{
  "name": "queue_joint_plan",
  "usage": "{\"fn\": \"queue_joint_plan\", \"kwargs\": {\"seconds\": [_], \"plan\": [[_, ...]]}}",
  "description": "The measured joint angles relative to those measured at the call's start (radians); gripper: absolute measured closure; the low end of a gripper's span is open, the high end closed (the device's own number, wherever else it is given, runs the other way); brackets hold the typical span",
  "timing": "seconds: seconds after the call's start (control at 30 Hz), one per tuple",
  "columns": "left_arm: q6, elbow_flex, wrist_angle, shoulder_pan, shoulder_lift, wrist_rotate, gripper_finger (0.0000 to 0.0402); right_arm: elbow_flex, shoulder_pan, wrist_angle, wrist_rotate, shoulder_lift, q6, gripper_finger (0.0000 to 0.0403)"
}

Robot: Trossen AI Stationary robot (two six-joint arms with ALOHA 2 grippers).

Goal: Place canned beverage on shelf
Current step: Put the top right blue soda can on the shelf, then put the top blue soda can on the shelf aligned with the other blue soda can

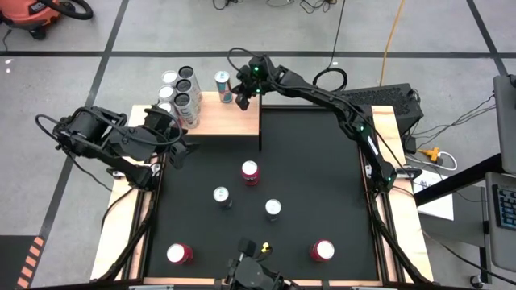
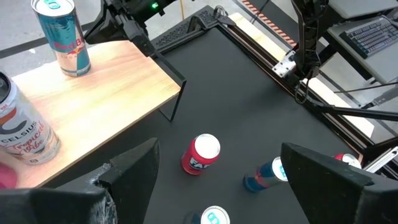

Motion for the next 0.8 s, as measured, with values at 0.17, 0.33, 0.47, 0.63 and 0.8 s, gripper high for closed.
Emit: {"fn": "queue_joint_plan", "kwargs": {"seconds": [0.17, 0.33, 0.47, 0.63, 0.8], "plan": [[-0.018, 0.000, 0.000, 0.000, 0.000, 0.000, 0.0064, 0.000, 0.002, 0.005, 0.000, 0.000, 0.000, 0.0393], [-0.020, 0.000, 0.000, 0.000, 0.000, -0.001, 0.0064, 0.000, 0.003, 0.020, 0.000, 0.000, 0.008, 0.0393], [-0.020, 0.000, 0.000, 0.000, 0.000, -0.002, 0.0064, 0.000, 0.005, 0.019, 0.000, 0.000, 0.008, 0.0393], [-0.021, 0.000, 0.000, 0.000, 0.000, -0.002, 0.0064, 0.000, 0.002, -0.001, 0.000, -0.004, 0.007, 0.0393], [-0.021, 0.000, -0.001, 0.000, 0.000, -0.003, 0.0064, 0.000, -0.009, -0.087, 0.004, -0.050, 0.002, 0.0393]]}}
